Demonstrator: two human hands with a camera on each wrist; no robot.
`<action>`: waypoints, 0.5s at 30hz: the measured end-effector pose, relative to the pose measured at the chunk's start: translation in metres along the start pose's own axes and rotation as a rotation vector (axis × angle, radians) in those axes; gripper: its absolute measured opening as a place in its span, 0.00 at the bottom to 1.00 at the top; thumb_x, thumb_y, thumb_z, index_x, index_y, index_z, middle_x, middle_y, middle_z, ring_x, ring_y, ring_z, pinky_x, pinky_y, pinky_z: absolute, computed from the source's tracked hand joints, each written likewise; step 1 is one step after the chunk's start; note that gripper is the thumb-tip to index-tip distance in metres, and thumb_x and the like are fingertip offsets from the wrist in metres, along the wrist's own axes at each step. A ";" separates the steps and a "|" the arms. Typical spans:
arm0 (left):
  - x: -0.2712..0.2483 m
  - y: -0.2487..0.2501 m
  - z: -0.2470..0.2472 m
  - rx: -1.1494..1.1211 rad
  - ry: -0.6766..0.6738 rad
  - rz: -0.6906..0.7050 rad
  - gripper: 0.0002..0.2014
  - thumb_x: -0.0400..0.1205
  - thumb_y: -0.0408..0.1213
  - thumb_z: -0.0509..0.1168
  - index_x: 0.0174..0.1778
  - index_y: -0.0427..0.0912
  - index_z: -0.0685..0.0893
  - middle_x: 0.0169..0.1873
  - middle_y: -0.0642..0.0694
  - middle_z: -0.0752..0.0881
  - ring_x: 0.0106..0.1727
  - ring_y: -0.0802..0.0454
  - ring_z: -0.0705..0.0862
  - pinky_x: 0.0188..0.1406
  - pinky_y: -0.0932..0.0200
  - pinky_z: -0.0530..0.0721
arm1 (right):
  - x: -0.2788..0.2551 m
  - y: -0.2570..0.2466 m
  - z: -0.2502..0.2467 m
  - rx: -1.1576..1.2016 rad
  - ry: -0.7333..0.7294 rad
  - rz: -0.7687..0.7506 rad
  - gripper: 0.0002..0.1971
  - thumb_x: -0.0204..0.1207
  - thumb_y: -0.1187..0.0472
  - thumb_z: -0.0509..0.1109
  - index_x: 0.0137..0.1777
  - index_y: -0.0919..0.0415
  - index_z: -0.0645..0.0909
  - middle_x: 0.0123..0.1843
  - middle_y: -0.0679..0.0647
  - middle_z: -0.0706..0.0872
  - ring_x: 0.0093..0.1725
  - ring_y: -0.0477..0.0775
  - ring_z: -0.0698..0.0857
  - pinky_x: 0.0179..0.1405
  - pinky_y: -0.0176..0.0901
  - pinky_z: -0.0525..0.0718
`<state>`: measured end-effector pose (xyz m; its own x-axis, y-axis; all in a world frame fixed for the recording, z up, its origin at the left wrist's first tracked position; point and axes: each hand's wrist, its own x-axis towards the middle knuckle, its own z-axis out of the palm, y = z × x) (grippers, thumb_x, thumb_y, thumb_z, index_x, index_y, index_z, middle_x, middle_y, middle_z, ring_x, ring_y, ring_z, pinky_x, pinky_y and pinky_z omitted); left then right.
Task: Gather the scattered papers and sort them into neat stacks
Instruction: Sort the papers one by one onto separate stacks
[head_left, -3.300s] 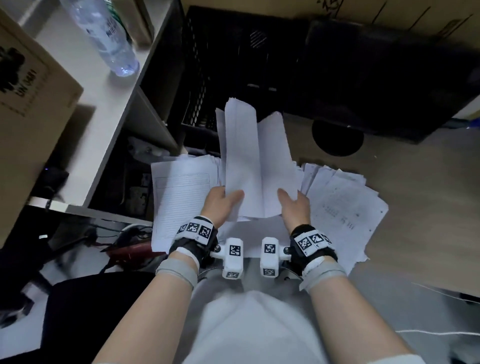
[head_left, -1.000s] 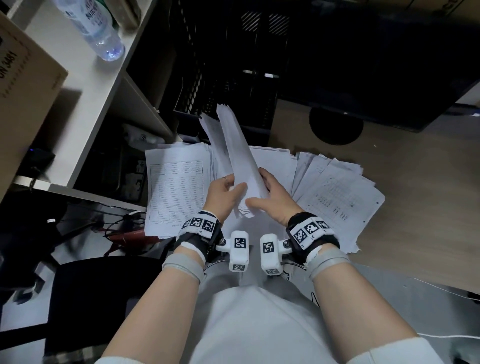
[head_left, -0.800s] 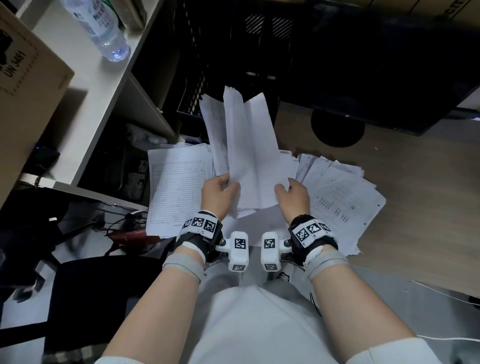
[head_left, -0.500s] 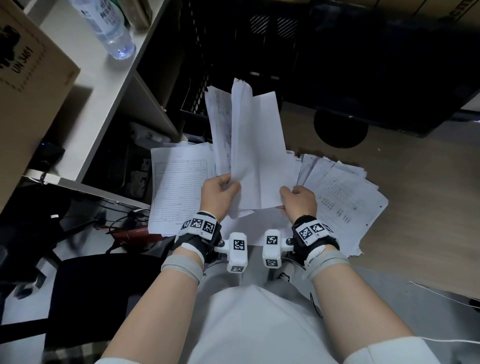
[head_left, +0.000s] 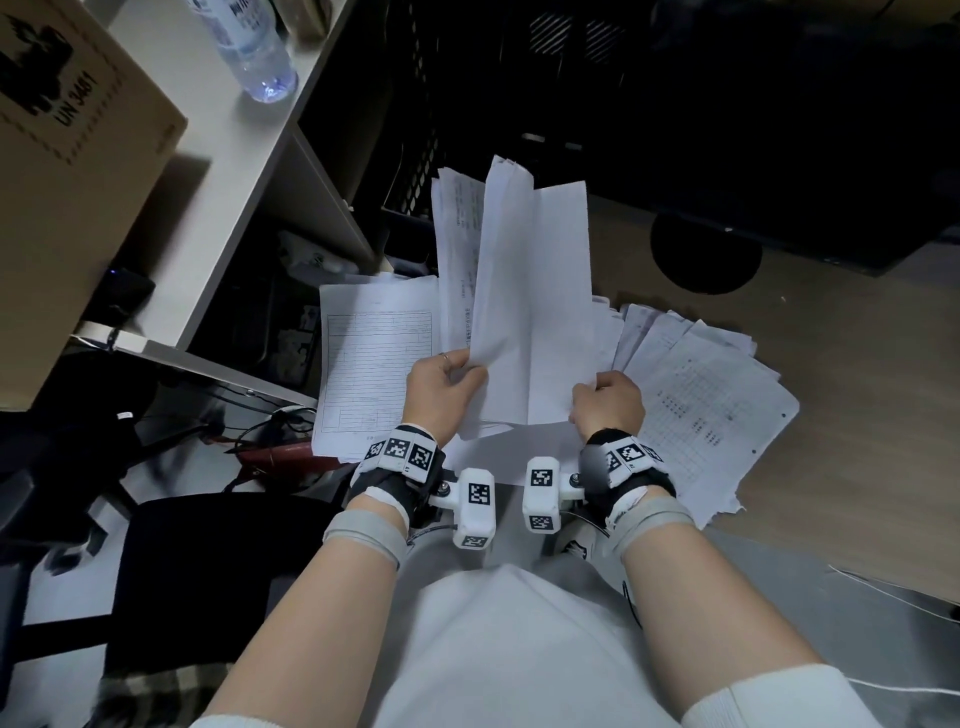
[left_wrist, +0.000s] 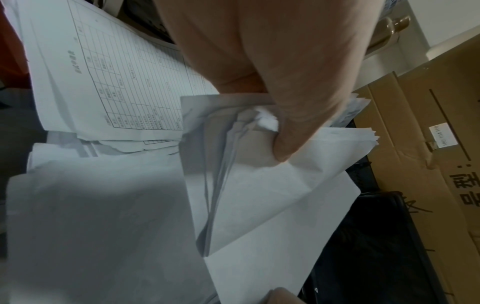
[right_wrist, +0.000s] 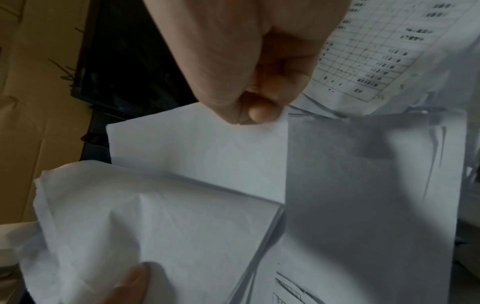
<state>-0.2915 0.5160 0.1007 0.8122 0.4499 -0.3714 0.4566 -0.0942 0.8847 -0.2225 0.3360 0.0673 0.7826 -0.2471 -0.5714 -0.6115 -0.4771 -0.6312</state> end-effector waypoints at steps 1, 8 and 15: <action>0.001 0.000 -0.002 0.003 0.005 0.007 0.05 0.82 0.26 0.70 0.49 0.38 0.91 0.42 0.48 0.91 0.45 0.57 0.85 0.61 0.51 0.85 | 0.000 0.000 0.003 0.028 -0.019 -0.001 0.10 0.72 0.58 0.65 0.51 0.56 0.81 0.44 0.58 0.90 0.43 0.61 0.89 0.38 0.46 0.86; 0.010 -0.010 -0.012 0.023 0.051 -0.018 0.07 0.82 0.29 0.72 0.55 0.34 0.91 0.49 0.45 0.92 0.53 0.50 0.88 0.68 0.44 0.85 | -0.001 0.006 0.016 -0.034 -0.144 -0.087 0.05 0.68 0.61 0.68 0.34 0.54 0.76 0.31 0.49 0.79 0.35 0.60 0.83 0.35 0.42 0.77; 0.015 -0.019 -0.017 0.075 0.060 -0.091 0.20 0.83 0.32 0.73 0.70 0.29 0.83 0.63 0.42 0.87 0.66 0.49 0.84 0.74 0.54 0.78 | 0.001 0.017 0.021 -0.144 -0.136 -0.065 0.10 0.76 0.62 0.62 0.34 0.54 0.76 0.32 0.47 0.78 0.37 0.56 0.77 0.32 0.41 0.69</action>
<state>-0.2942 0.5398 0.0836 0.7441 0.5119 -0.4292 0.5549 -0.1159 0.8238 -0.2346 0.3457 0.0455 0.7909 -0.1004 -0.6036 -0.5297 -0.6062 -0.5932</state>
